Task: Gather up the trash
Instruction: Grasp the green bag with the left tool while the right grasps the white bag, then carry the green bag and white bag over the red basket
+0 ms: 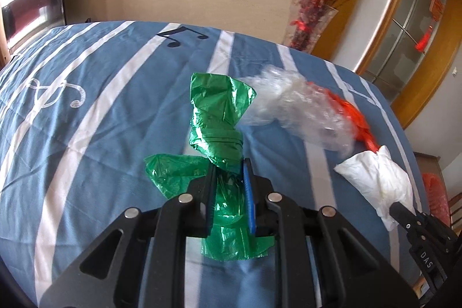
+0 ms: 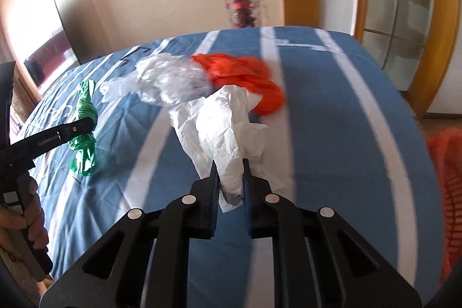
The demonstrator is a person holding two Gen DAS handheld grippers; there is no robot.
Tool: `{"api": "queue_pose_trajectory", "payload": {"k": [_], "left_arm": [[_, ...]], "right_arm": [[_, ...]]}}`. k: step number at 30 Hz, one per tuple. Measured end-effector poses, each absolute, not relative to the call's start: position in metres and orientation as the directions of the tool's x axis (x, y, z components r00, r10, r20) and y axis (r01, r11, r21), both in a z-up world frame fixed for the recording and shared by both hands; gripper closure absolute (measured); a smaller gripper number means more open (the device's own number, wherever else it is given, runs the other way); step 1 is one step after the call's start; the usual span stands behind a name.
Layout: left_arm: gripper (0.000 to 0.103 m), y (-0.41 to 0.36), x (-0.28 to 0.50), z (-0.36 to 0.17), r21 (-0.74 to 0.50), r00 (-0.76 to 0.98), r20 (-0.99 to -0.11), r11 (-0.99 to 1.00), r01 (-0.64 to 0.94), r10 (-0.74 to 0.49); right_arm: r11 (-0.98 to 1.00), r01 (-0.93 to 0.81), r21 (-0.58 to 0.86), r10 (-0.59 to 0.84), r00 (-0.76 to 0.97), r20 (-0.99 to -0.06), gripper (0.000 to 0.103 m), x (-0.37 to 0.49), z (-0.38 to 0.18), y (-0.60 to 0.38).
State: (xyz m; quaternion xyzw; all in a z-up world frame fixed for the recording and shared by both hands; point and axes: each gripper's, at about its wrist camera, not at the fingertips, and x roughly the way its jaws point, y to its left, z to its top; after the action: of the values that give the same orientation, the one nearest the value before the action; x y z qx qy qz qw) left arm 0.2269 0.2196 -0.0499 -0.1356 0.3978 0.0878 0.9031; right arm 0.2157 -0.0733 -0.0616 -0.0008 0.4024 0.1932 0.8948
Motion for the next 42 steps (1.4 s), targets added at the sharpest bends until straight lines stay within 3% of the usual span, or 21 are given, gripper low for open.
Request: {"api": "queue_pose_trajectory", "payload": {"k": [20,42], "left_arm": [[0.085,0.069,0.228,-0.03,-0.215,0.675,-0.719,0.977,0.011,-0.166],[0.085,-0.088,0.242,-0.039,-0.274,0.563,-0.724,0.915,0.296,-0.398]], "right_arm": [[0.984,-0.043,0.175,0.145,0.764,-0.628,0.089,0.179,-0.032,-0.23],[0.95,0.224,0.218,-0.045,0.789,-0.612,0.088,0.15,-0.043,-0.354]]}}
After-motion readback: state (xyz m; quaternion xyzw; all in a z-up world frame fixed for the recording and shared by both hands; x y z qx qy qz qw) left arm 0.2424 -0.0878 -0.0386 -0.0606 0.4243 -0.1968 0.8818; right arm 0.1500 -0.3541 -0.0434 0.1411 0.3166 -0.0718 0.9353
